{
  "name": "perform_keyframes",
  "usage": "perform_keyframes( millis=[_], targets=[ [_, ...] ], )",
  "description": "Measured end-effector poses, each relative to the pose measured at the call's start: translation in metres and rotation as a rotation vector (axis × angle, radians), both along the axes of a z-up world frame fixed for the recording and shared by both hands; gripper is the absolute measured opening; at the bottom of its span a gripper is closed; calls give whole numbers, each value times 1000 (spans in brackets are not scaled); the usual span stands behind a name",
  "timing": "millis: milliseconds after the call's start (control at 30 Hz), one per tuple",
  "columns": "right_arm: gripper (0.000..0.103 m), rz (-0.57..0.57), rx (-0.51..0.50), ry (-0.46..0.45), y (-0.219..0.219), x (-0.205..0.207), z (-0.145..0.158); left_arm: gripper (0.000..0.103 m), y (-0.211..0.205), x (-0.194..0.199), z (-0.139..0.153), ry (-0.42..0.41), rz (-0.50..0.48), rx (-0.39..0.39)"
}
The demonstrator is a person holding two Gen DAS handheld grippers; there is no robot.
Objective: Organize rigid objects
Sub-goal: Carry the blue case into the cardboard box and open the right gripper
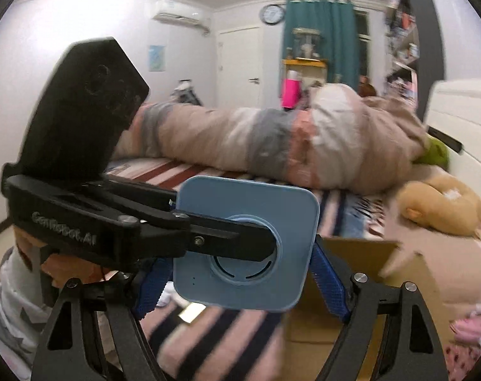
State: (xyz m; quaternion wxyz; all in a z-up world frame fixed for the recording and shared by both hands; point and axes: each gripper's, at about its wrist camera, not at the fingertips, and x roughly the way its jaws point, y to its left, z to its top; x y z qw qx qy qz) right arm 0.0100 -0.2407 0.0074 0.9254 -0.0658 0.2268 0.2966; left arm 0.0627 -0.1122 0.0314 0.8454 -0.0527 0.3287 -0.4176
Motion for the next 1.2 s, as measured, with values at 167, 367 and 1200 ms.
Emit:
perform_keyframes(
  millis=[167,367,1200],
  targets=[
    [79,-90,69,73,-66,8,-5,30,-65,18,-7,28,-65,81],
    [79,-135,77,212,-99,37,-34,32,-104,47,-41,110,-77,173],
    [86,-259,40,192,-43,57,-78,82,67,25,-36,15,320,173]
  ],
)
